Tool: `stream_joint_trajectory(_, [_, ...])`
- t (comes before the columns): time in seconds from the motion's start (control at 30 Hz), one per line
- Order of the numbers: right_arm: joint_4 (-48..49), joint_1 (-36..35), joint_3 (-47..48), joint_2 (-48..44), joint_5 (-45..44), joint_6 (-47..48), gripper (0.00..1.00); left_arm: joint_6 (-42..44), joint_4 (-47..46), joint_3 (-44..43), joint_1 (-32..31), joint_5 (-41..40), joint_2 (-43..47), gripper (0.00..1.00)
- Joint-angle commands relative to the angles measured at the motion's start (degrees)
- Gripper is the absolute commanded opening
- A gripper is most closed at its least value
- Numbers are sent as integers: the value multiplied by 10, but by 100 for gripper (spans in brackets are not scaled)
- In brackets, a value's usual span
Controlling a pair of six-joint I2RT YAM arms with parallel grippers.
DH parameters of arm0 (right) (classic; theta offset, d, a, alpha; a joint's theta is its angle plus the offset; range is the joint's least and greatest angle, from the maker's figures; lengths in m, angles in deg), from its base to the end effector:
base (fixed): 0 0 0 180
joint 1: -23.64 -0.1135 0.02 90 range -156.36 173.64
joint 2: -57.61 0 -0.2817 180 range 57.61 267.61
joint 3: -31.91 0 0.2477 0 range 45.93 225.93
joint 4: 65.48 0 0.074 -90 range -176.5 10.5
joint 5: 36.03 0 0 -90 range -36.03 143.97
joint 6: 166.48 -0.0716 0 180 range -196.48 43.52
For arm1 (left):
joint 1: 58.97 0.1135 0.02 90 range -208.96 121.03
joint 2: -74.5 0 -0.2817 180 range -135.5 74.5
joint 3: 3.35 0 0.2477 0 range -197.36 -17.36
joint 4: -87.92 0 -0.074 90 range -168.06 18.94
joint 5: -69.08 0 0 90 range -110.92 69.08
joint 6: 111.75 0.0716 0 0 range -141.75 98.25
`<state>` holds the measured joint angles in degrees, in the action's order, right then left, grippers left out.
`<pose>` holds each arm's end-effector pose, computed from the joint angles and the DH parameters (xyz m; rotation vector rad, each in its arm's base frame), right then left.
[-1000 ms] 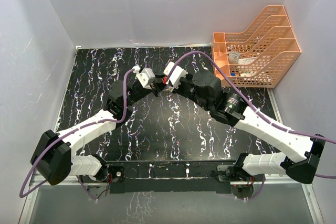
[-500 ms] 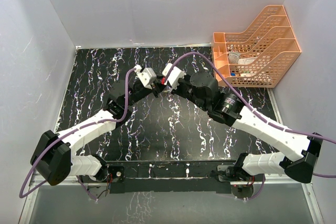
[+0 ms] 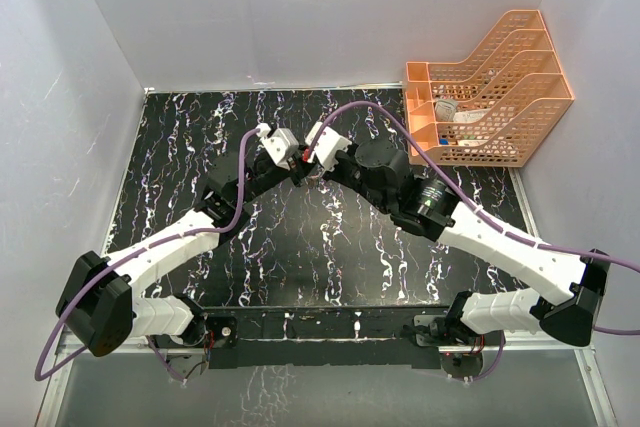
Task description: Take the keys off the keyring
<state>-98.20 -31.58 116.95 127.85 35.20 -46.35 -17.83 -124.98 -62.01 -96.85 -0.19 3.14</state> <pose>0.1896 0.2326 0.3983 -1.0922 1.5134 -0.0061 0.2243 -0.2066 0.3746 0.7424 1.0373 -0.7324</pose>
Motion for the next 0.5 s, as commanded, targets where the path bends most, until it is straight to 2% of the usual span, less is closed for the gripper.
stream_joint_trajectory(0.0, [-57,-16,16,-2,-19,10,0,12,-46,-51,10,-53,27,0])
stream_joint_trajectory(0.47, [3,-55,20,-27,-84,103,0,8,-22,-61,10,-54,9,0])
